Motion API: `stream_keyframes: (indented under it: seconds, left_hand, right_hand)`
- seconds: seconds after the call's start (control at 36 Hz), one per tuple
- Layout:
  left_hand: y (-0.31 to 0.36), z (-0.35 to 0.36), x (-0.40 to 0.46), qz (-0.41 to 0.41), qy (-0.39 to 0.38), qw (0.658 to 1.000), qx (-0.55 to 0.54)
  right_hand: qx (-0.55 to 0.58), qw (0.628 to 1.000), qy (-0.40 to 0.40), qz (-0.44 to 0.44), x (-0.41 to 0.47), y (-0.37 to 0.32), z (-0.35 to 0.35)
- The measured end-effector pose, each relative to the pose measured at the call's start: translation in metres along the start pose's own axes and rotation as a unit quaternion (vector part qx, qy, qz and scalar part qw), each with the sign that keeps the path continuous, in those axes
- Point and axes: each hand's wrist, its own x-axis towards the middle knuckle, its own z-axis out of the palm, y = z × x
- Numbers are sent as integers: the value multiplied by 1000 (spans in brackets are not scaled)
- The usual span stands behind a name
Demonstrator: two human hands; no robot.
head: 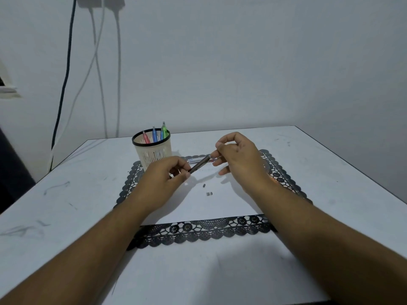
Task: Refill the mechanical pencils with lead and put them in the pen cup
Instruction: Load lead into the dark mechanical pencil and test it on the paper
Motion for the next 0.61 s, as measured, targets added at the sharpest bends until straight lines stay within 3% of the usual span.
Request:
stream_keyframes:
  seconds: [0.61]
  left_hand:
    - [2,2,-1,-9,4,1000,-1]
  right_hand:
    - [38,999,8,-21,-5,2,4]
